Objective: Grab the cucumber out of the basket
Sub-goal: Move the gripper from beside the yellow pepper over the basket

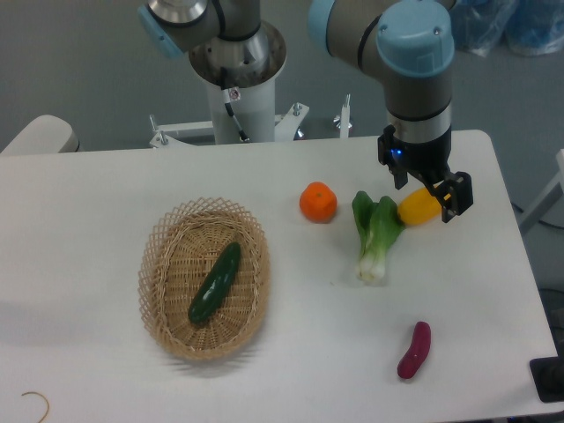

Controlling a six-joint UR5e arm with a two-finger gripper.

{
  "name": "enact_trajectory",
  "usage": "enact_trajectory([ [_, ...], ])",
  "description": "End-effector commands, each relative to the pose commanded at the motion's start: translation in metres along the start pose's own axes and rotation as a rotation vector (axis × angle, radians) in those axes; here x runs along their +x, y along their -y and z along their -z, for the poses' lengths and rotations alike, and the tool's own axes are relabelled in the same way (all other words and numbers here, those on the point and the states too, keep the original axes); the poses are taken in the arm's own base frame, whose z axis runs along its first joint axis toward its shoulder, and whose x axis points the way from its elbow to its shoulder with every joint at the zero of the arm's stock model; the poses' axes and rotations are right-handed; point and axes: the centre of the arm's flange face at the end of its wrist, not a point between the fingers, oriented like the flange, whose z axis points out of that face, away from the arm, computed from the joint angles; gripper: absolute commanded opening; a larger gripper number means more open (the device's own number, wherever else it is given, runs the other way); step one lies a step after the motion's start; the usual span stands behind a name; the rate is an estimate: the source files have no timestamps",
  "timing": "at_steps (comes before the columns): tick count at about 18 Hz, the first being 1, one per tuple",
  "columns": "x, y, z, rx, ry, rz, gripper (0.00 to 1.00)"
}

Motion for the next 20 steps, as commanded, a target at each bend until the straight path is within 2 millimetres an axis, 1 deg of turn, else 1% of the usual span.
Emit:
enact_trajectory([
  [4,0.003,0.002,0.0,-0.001,-0.007,0.001,1.0],
  [6,0.005,0.003,0.003,-0.004,-0.004,0.018,1.0],
  [8,0.017,0.017,-0.008,0.005,-0.025,0.024,1.0],
  [9,0.022,0.019,-0.008,0.005,-0.028,0.047,1.0],
  [10,0.029,0.02,-0.012,0.009,-0.04,0.082,1.0],
  [11,0.034,0.028,-0.014,0.03,-0.045,0.118,1.0],
  [12,0.039,0.045,-0.011,0.058,-0.046,0.146,1.0],
  [14,0.051,0.068,-0.012,0.072,-0.062,0.235,1.0],
  [16,0.059,0.097,-0.003,0.084,-0.059,0.311,1.0],
  [18,0.078,0.121,-0.009,0.081,-0.091,0.393,1.0],
  [19,0.089,0.129,-0.013,0.076,-0.106,0.443,1.0],
  [20,0.095,0.135,-0.011,0.078,-0.113,0.487,1.0],
])
